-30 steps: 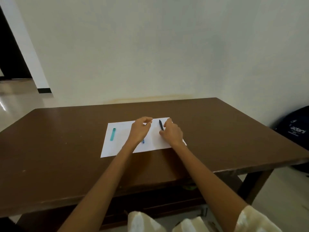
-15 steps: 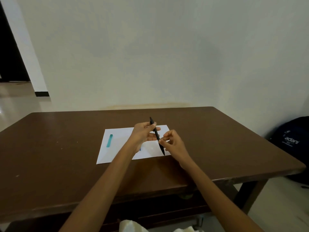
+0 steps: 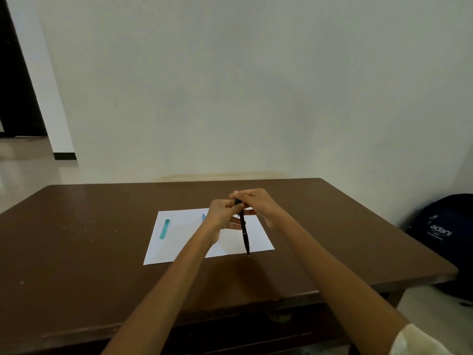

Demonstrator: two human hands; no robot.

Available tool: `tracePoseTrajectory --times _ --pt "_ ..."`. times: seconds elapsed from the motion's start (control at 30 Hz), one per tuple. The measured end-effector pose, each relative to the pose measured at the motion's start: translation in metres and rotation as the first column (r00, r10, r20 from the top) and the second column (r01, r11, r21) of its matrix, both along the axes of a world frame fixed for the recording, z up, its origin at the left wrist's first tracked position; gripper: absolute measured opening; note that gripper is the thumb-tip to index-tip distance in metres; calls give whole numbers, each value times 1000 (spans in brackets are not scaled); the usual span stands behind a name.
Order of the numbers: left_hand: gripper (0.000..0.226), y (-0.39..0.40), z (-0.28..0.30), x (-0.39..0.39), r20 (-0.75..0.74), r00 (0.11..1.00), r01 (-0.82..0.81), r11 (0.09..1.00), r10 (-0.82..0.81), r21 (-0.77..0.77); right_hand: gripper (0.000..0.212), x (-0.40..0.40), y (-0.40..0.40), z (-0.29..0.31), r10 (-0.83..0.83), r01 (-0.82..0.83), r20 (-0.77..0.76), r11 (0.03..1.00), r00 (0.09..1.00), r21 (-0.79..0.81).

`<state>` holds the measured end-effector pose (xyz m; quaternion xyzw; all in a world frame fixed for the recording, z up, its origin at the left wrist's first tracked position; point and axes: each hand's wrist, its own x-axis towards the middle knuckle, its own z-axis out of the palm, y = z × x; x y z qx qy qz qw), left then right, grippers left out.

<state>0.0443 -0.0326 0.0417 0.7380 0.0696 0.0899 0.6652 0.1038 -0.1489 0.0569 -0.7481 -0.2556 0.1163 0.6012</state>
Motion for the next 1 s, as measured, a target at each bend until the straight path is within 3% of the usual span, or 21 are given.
tracePoseTrajectory --times 0.27,0.63,0.73,0.9,1.0 --pt "21 12 -3 21 -52 998 39 999 -40 -30 20 30 11 -10 -45 63 -256 996 966 62" --pt "20 37 -9 53 -117 990 72 995 -80 -69 19 71 34 -19 78 -46 -333 994 940 104" --pt "13 40 -9 56 -196 968 146 987 -156 -65 19 85 34 -18 62 29 -420 978 905 209" --pt "17 44 -23 61 -178 979 78 987 -102 -138 23 112 25 -27 -156 169 -192 984 969 55" --pt "15 54 -29 62 -148 987 28 979 -59 -202 17 123 30 -39 -242 286 208 934 948 -214"
